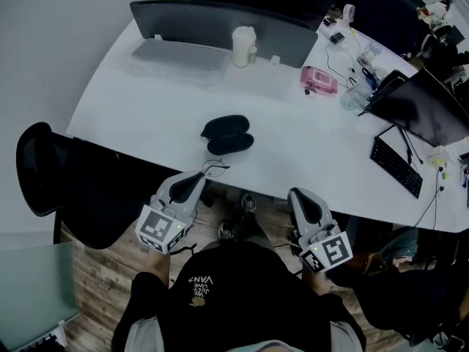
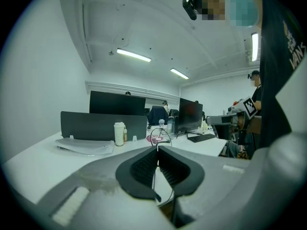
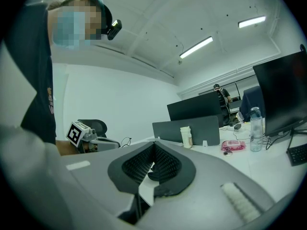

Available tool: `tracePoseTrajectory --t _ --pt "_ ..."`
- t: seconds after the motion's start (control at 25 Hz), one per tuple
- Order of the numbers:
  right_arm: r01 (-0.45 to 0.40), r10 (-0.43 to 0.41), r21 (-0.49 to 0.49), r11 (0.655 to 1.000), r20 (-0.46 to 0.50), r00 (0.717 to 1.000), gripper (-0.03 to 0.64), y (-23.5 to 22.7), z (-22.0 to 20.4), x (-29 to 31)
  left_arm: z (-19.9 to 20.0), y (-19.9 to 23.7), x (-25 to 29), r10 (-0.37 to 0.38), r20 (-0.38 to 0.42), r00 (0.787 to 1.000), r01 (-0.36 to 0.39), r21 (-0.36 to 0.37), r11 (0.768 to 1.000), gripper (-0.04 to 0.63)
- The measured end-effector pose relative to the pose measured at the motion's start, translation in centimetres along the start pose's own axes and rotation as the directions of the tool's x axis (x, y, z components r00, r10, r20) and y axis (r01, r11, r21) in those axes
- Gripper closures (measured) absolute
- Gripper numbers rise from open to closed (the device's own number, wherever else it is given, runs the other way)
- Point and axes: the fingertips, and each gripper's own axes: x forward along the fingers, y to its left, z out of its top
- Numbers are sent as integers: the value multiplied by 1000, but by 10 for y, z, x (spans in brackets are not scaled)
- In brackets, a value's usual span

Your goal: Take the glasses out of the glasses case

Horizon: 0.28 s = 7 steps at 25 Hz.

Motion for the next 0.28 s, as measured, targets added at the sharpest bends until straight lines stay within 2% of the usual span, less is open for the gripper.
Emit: tracePoseTrajectory --t 0.28 --pt "-7 7 -8 1000 8 1000 617 1 1 9 -1 7 3 -9 1 1000 9 5 1000 588"
